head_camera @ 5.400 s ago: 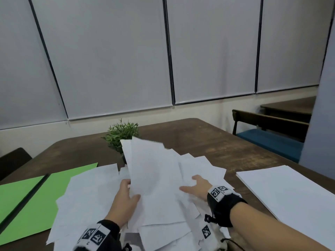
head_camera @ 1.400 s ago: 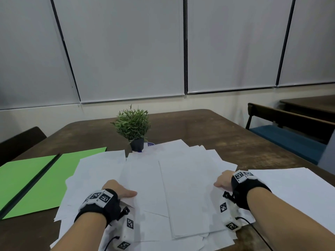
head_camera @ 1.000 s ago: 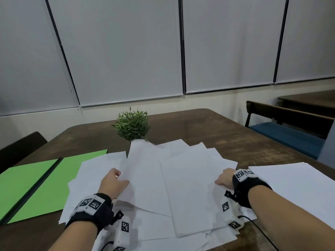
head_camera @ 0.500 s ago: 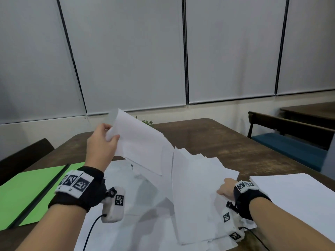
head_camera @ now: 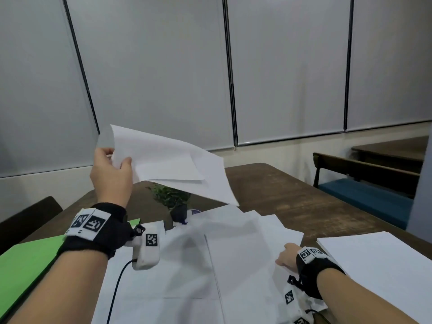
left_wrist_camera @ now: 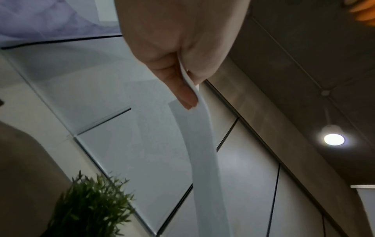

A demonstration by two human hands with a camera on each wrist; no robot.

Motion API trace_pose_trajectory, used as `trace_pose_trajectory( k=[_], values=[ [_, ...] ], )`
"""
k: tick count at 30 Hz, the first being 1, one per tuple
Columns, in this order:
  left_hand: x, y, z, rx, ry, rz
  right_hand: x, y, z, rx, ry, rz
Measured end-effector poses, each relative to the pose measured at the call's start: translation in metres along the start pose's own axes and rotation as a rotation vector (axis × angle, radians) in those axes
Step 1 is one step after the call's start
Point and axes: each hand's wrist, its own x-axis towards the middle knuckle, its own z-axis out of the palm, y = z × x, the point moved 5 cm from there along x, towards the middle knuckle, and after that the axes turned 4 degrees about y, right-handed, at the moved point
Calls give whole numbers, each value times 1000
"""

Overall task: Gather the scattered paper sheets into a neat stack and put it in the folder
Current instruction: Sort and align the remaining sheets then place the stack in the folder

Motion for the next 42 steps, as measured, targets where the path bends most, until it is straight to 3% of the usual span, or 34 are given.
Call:
trace_pose_trajectory(
  k=[5,8,10,12,15,19,22,24,28,32,38,42],
  values=[
    [-24,-27,22,-76,-65,-157,0,-10,-3,-51,29,-73],
    [-71,-56,39,-81,-124,-269,8,-5,-6,247,17,-72],
    [-109,-78,49,-77,-176,-363,67,25,1,456,71,-71],
    [-146,-101,55,-61,-242,-467,108,55,14,654,21,-2],
    [-188,-129,57,46,-343,-574,46,29,-6,737,40,79],
    [-210,-161,57,252,-558,-630,68,42,1,644,-49,130],
    [-208,-168,56,389,-723,-617,13,13,-11,414,-100,41],
    [-201,-169,56,475,-775,-555,0,7,-14,121,-92,2],
    [-190,-171,57,571,-825,-444,1,7,-20,-110,-23,3],
    [-190,-171,55,554,-786,-466,3,9,-29,-31,123,-48],
    [-196,-176,53,412,-725,-641,2,18,-54,302,358,5],
    [-210,-171,60,197,-707,-864,-9,19,-50,435,423,68]
  ],
)
